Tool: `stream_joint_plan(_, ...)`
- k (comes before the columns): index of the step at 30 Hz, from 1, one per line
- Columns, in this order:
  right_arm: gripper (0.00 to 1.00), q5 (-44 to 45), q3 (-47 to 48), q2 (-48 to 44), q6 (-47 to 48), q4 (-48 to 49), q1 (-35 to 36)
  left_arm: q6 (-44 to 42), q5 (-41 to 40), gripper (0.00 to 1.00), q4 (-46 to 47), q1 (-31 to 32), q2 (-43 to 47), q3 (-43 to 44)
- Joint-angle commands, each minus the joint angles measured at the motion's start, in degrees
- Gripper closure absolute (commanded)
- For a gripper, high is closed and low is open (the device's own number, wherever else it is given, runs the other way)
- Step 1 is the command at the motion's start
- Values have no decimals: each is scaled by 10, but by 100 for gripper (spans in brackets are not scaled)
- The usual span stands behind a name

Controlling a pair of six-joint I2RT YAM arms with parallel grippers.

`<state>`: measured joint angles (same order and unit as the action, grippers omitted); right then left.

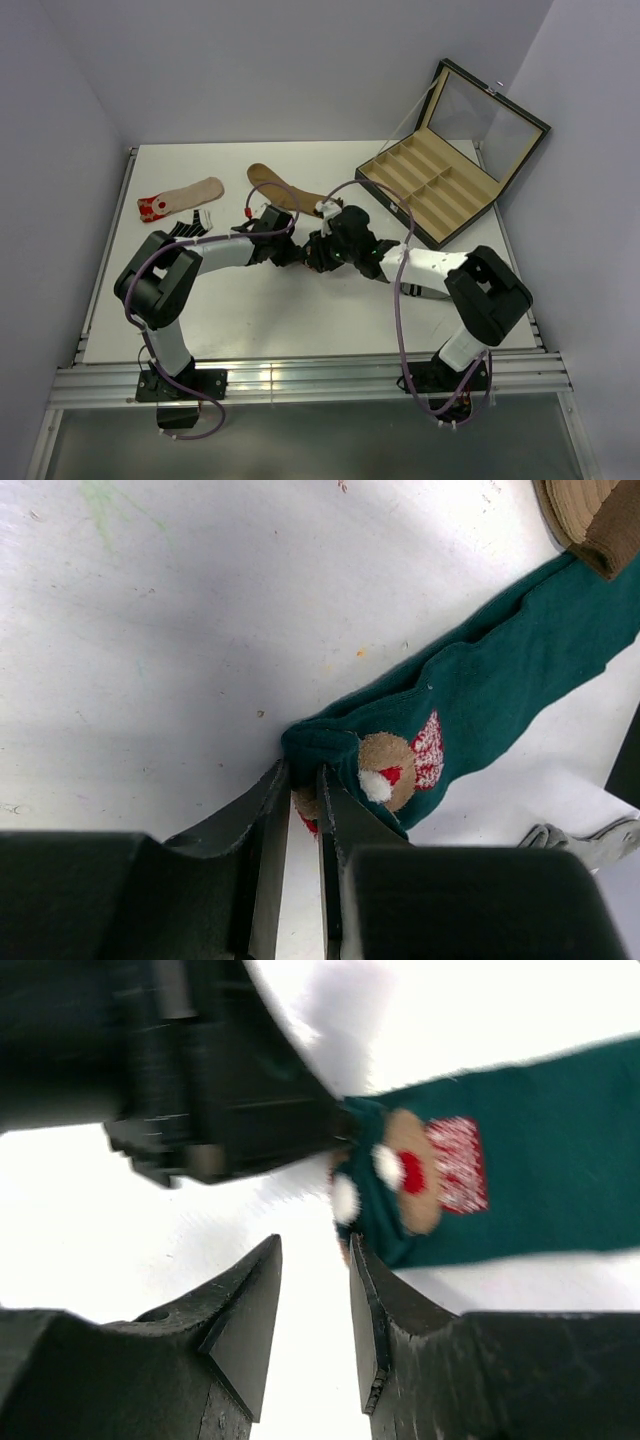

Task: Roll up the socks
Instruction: Roll the sock at the center of the board.

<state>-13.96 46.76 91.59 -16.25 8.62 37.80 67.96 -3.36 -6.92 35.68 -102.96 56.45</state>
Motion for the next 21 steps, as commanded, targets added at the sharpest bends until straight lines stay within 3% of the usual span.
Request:
stream_joint_plan(1,59,117,22,-9,84,-8,40,-27,-32,79,-73,1,-18,4)
stream_joint_plan(21,62,187,40,93,141,29,97,-31,-31,78,-77,1,-23,13)
